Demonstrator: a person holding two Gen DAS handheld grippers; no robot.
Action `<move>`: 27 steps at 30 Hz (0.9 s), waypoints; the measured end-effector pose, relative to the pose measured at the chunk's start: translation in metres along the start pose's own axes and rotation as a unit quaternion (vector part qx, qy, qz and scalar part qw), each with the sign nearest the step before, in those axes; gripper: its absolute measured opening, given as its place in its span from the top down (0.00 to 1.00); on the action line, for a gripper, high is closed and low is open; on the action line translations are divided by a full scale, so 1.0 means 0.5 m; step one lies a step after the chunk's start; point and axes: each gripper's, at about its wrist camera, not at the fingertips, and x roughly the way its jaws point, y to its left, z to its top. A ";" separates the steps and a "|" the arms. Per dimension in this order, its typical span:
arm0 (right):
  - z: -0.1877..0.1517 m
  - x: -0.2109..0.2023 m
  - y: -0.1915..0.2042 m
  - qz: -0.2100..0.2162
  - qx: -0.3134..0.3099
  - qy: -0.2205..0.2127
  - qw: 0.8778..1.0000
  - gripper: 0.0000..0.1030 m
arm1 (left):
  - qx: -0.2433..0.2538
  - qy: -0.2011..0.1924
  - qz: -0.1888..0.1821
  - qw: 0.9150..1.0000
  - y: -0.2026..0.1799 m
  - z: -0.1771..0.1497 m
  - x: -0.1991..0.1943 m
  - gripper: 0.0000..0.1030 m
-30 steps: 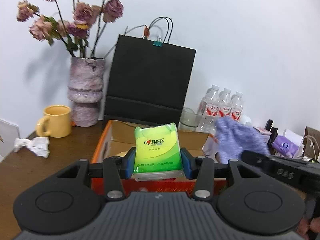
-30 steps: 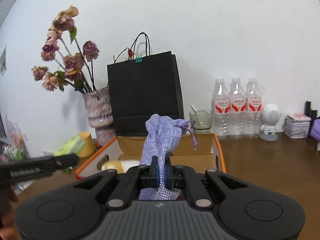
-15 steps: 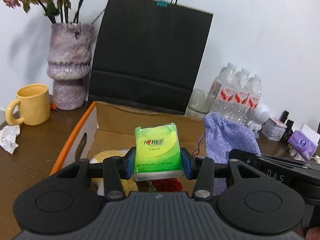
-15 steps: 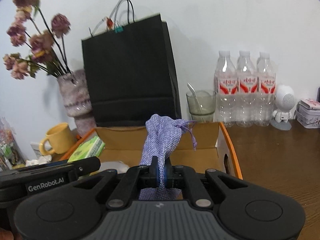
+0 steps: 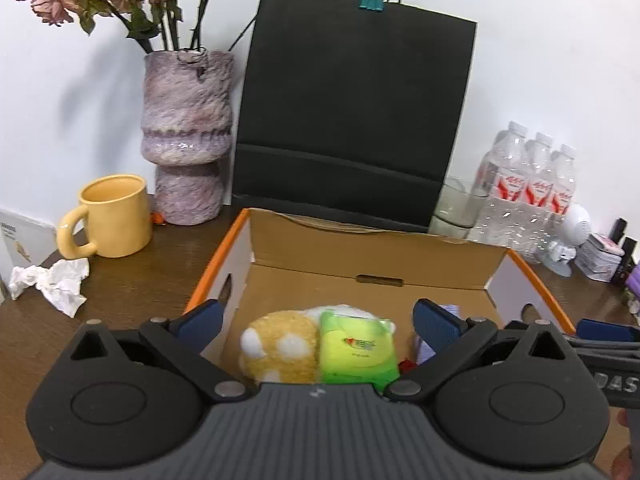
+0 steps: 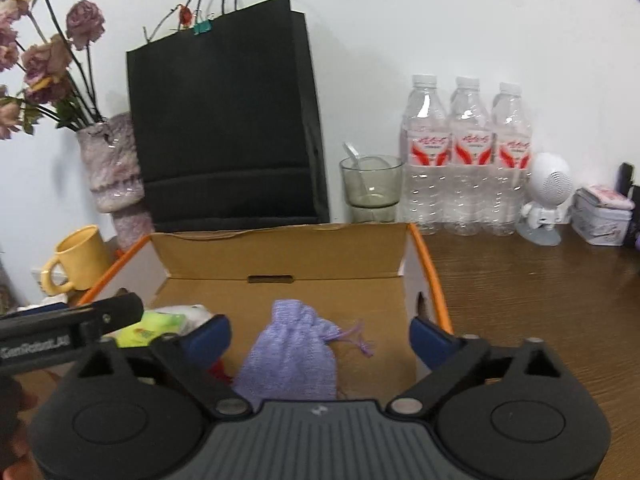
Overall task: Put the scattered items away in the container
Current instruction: 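Grasp the white tissue wad with the left tool while the right tool grasps a clear plastic packet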
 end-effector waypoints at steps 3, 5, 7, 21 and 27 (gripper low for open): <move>-0.001 -0.004 0.010 -0.005 -0.012 -0.002 1.000 0.01 | 0.000 0.009 0.002 1.000 0.001 0.001 0.008 0.00; -0.002 -0.004 0.013 -0.004 -0.014 -0.001 1.000 0.01 | 0.003 0.010 0.003 1.000 -0.001 0.000 0.009 0.00; -0.002 -0.004 0.013 -0.004 -0.014 0.001 1.000 0.01 | 0.006 0.009 0.002 1.000 -0.003 -0.001 0.007 0.00; -0.002 -0.002 0.016 -0.007 -0.016 0.004 1.000 0.00 | 0.006 0.010 -0.001 1.000 -0.006 -0.002 0.007 0.00; -0.001 -0.007 0.015 -0.008 -0.017 0.000 1.000 0.00 | 0.002 0.007 -0.007 1.000 -0.005 0.001 -0.002 0.00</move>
